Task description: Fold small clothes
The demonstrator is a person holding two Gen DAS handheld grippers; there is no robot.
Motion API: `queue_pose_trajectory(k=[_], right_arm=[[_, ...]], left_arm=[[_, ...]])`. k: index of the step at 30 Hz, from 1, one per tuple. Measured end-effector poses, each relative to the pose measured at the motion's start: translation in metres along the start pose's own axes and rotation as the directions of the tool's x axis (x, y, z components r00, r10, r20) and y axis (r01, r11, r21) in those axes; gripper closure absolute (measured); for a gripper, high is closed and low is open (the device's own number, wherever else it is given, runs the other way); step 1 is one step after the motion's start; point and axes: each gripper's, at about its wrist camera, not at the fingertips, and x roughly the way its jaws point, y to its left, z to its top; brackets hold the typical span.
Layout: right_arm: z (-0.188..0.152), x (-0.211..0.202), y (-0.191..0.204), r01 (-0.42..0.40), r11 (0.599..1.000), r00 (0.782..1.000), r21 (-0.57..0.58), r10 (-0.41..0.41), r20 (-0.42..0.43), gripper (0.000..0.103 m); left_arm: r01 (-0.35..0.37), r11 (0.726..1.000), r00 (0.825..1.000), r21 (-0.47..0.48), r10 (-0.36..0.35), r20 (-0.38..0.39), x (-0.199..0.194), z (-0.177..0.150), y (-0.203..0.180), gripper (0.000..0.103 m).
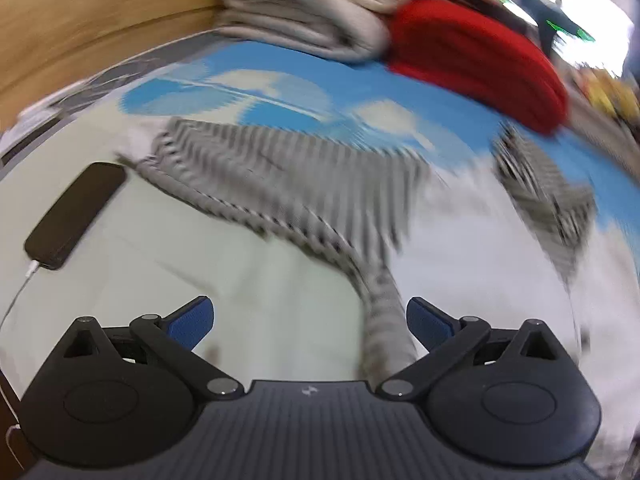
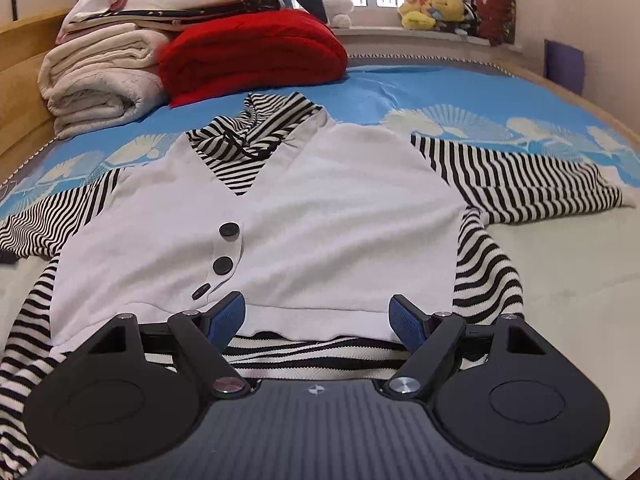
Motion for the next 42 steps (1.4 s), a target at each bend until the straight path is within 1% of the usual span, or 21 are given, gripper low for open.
queue_pose_trajectory(k=[3,8,14,16,18,20,21,22,23,25,26,28,30,31,33,36,38,39,40,41,42], right_arm=[[0.001,0.005,0.001,0.007,1.000,1.000,-0.001,-0.007,-0.016,0.023],[0.000,0.014,0.006,0.011,1.000,0.999,-0.019,-0.012,-0.044,0.023],[0.001,0.023,0.013,0.013,0.999,0.998,-0.036,-0.015,-0.069,0.023],[0.001,0.026,0.017,0.012,0.999,0.997,-0.044,-0.015,-0.076,0.023],[0.000,0.029,0.020,0.005,0.999,0.996,-0.053,-0.009,-0.086,0.023],[0.000,0.031,0.023,-0.002,0.998,0.995,-0.067,-0.004,-0.096,0.023],[-0.001,0.033,0.024,-0.006,0.997,0.995,-0.074,-0.001,-0.102,0.023],[-0.001,0.034,0.025,-0.010,0.997,0.994,-0.079,0.002,-0.110,0.023],[-0.001,0.035,0.025,-0.015,0.996,0.993,-0.083,0.005,-0.117,0.023],[0.000,0.036,0.025,-0.020,0.996,0.992,-0.082,0.009,-0.128,0.023],[0.002,0.036,0.025,-0.022,0.997,0.992,-0.074,0.012,-0.129,0.023],[0.006,0.034,0.021,-0.027,0.999,0.994,-0.044,0.022,-0.111,0.023],[0.010,0.029,0.017,-0.029,0.999,0.996,-0.015,0.028,-0.080,0.023],[0.012,0.027,0.015,-0.030,1.000,0.997,-0.004,0.029,-0.070,0.023],[0.014,0.026,0.013,-0.033,0.999,0.998,0.007,0.033,-0.062,0.024],[0.015,0.024,0.005,-0.024,0.999,0.998,0.029,0.026,-0.059,0.024],[0.017,0.022,-0.002,-0.015,0.998,0.998,0.055,0.018,-0.053,0.024],[0.018,0.019,-0.006,-0.014,0.997,0.999,0.071,0.018,-0.048,0.024],[0.019,0.017,-0.011,-0.015,0.996,0.999,0.093,0.019,-0.042,0.024],[0.020,0.015,-0.016,-0.016,0.993,0.999,0.115,0.020,-0.036,0.024],[0.022,0.013,-0.021,-0.020,0.990,0.999,0.142,0.024,-0.026,0.024]], left_arm=[[-0.004,0.988,1.000,-0.156,0.002,-0.013,0.025,0.040,0.029,0.000],[-0.105,0.912,0.994,-0.395,0.084,-0.069,0.086,0.081,0.084,0.000],[-0.188,0.837,0.981,-0.513,0.135,-0.138,0.146,0.094,0.123,0.001],[-0.207,0.836,0.978,-0.509,0.182,-0.099,0.150,0.101,0.124,0.001],[-0.177,0.849,0.984,-0.499,0.157,-0.082,0.159,0.110,0.123,0.002],[-0.157,0.851,0.987,-0.502,0.153,-0.048,0.163,0.117,0.122,0.014],[-0.147,0.855,0.988,-0.498,0.153,-0.030,0.164,0.119,0.122,0.047],[-0.146,0.853,0.988,-0.501,0.154,-0.025,0.166,0.121,0.123,0.095],[-0.130,0.841,0.991,-0.526,0.132,-0.034,0.168,0.123,0.127,0.098],[-0.103,0.777,0.994,-0.620,0.110,-0.028,0.165,0.124,0.135,0.099],[-0.085,0.755,0.994,-0.650,0.106,-0.008,0.157,0.126,0.135,0.099],[-0.020,0.756,0.993,-0.654,0.089,0.072,0.139,0.140,0.121,0.099],[0.083,0.801,0.982,-0.593,0.035,0.185,0.110,0.156,0.083,0.099],[0.156,0.828,0.971,-0.539,-0.030,0.235,0.096,0.160,0.055,0.099],[0.326,0.855,0.930,-0.403,-0.214,0.297,0.069,0.160,-0.019,0.099],[0.535,0.819,0.842,-0.207,-0.495,0.217,0.043,0.127,-0.143,0.096],[0.620,0.784,0.783,-0.026,-0.618,0.070,0.036,0.083,-0.222,0.077],[0.634,0.771,0.773,0.058,-0.634,-0.014,0.036,0.062,-0.248,0.041],[0.630,0.763,0.776,0.145,-0.623,-0.099,0.036,0.041,-0.268,0.012],[0.610,0.760,0.792,0.223,-0.591,-0.153,0.036,0.023,-0.278,0.009],[0.576,0.763,0.816,0.294,-0.558,-0.152,0.034,0.009,-0.277,0.009]])
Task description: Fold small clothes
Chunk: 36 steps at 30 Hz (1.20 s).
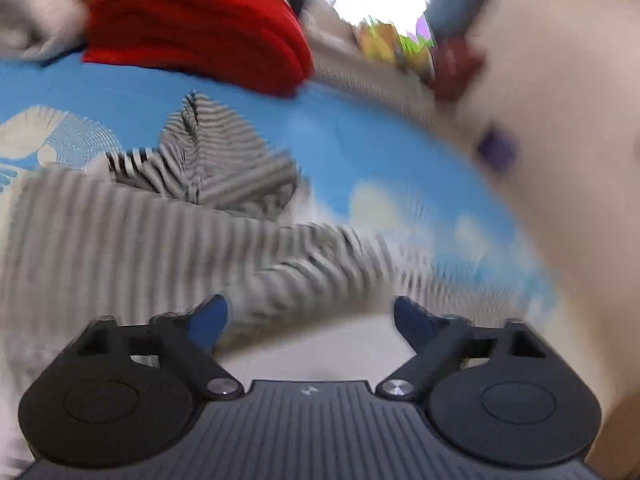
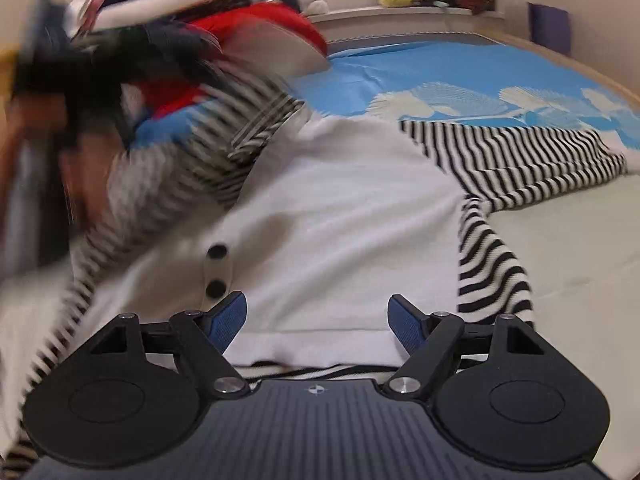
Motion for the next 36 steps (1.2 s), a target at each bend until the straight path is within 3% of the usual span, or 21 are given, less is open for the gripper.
queue_pose_trajectory(k=[2,4,5,8,12,15,17,19,21,26,31,34,36], right_arm=[[0.004,-0.006,-0.010,-0.013,0.999,1.000,0.046,0.012,0.019,0.024],[0.007,-0.011,-0.020,-0.027,0.997,0.999,0.073,0.025,0.028,0.024],[0.008,-0.013,-0.022,-0.034,0.996,0.999,0.084,0.032,0.029,0.024],[0.012,-0.014,-0.031,-0.046,0.990,0.999,0.130,0.044,0.020,0.024],[0.012,-0.014,-0.034,-0.073,0.977,0.997,0.200,0.073,0.010,0.024],[0.010,-0.012,-0.030,-0.070,0.978,0.998,0.194,0.070,0.008,0.024],[0.007,-0.010,-0.027,-0.061,0.982,0.998,0.180,0.061,0.005,0.024],[0.005,-0.008,-0.025,-0.051,0.984,0.999,0.168,0.053,-0.006,0.024],[0.006,-0.006,-0.027,-0.044,0.984,0.999,0.172,0.046,-0.008,0.024],[0.009,-0.002,-0.032,-0.025,0.982,1.000,0.188,0.026,-0.002,0.024],[0.013,0.001,-0.031,-0.015,0.984,1.000,0.175,0.014,0.007,0.024],[0.022,-0.006,-0.042,0.013,0.984,0.998,0.180,-0.023,0.050,0.024],[0.037,-0.016,-0.063,0.035,0.972,0.993,0.232,-0.060,0.101,0.024]], left_arm=[[-0.082,0.994,0.997,0.069,0.081,0.018,-0.014,-0.015,0.008,0.008],[-0.151,0.986,0.989,0.076,0.150,0.019,-0.038,-0.019,0.033,0.002],[-0.223,0.972,0.975,0.070,0.223,0.003,-0.049,-0.020,0.046,0.000],[-0.423,0.904,0.903,0.061,0.426,-0.051,-0.083,-0.023,0.085,0.000],[-0.513,0.858,0.858,-0.024,0.511,-0.041,-0.117,-0.038,0.122,0.000],[-0.514,0.850,0.858,-0.115,0.509,-0.073,-0.117,-0.055,0.147,0.000],[-0.498,0.857,0.867,-0.132,0.487,-0.109,-0.109,-0.063,0.157,0.000],[-0.505,0.851,0.860,-0.141,0.484,-0.158,-0.096,-0.062,0.161,0.001],[-0.487,0.863,0.872,-0.136,0.472,-0.133,-0.095,-0.058,0.161,0.001],[-0.503,0.860,0.863,-0.085,0.496,-0.094,-0.088,-0.053,0.157,0.001],[-0.499,0.865,0.866,-0.046,0.496,-0.065,-0.091,-0.051,0.148,0.001],[-0.497,0.867,0.868,-0.024,0.496,-0.028,-0.100,-0.047,0.146,0.000],[-0.512,0.859,0.859,-0.013,0.512,0.000,-0.105,-0.047,0.148,0.000]])
